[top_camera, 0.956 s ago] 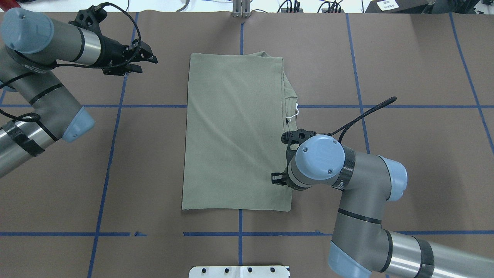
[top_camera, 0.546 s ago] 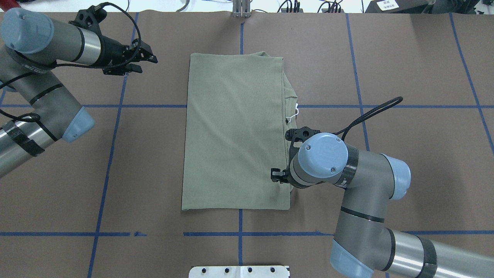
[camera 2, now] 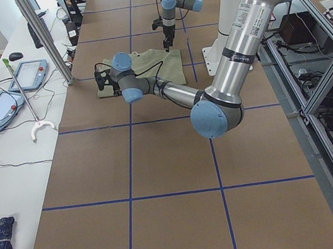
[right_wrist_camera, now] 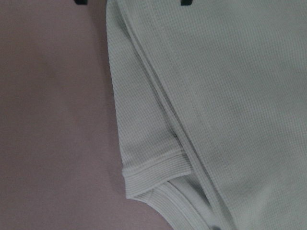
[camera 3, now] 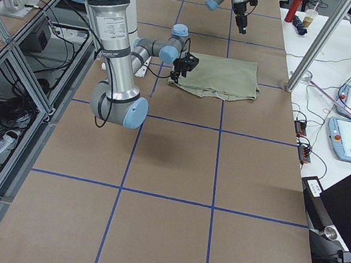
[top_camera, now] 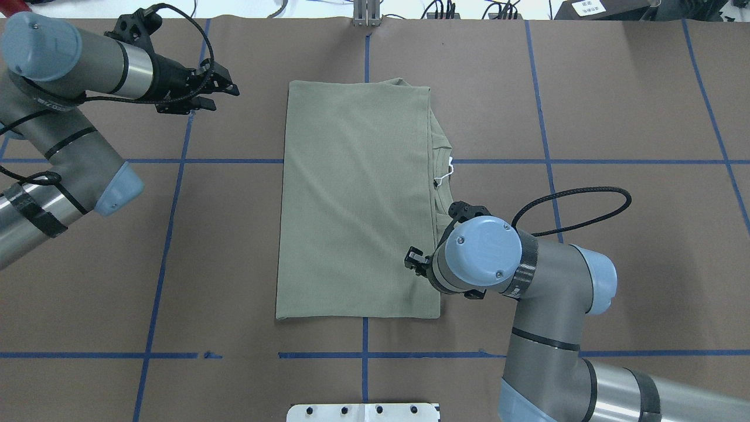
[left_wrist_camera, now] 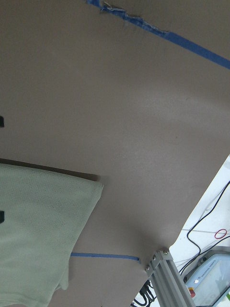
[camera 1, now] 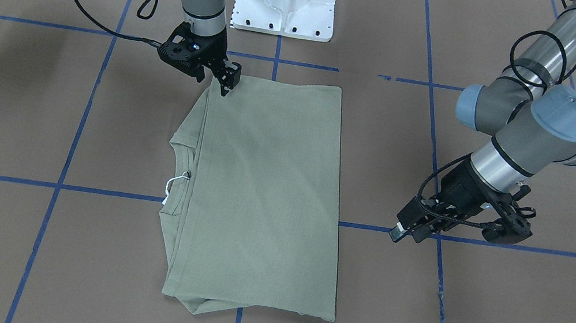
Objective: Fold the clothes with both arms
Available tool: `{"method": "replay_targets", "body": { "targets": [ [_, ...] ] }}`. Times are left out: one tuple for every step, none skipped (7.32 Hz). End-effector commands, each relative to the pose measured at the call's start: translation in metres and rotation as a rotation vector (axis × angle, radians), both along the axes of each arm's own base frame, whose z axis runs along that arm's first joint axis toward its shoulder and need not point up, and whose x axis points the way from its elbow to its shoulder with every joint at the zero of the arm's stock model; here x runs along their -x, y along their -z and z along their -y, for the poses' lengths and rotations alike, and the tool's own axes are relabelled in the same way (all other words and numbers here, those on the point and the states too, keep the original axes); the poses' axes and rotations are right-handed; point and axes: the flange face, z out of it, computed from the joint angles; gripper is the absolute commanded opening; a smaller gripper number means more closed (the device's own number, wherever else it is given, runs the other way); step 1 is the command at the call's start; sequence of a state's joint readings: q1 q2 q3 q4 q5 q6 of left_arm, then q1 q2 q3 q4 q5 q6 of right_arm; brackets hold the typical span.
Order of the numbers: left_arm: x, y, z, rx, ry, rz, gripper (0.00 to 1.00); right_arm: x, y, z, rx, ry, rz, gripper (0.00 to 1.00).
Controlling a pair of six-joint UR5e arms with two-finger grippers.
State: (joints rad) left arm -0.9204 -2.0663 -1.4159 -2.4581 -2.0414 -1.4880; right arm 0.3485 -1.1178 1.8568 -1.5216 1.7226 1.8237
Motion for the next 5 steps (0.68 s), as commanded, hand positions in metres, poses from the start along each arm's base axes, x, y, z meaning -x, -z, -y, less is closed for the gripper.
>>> {"method": "replay_targets", "body": {
  "targets": [
    [0.0, -0.0001, 0.0001, 0.0, 0.001, 0.001, 0.66, 0.0111, 0.0011, -0.0135, 0.024, -0.03, 0.001, 0.72],
    [0.0006, 0.0021, -0.0006, -0.002, 0.002, -0.003, 0.66, 0.0105, -0.0019, -0.0136, 0.027, -0.034, -0.005, 0.72],
    [0.0006, 0.0021, -0.0006, -0.002, 0.002, -0.003, 0.66, 0.0118, -0.0058, -0.0141, 0.031, -0.034, -0.012, 0.72],
    [0.0008, 0.0029, -0.0008, -0.002, 0.002, -0.004, 0.66, 0.0117, -0.0039, -0.0132, 0.041, -0.047, -0.007, 0.72],
    [0.001, 0.0036, -0.0009, -0.003, 0.003, -0.005, 0.66, 0.0113, -0.0058, -0.0133, 0.048, -0.053, -0.009, 0.72]
  ]
}}
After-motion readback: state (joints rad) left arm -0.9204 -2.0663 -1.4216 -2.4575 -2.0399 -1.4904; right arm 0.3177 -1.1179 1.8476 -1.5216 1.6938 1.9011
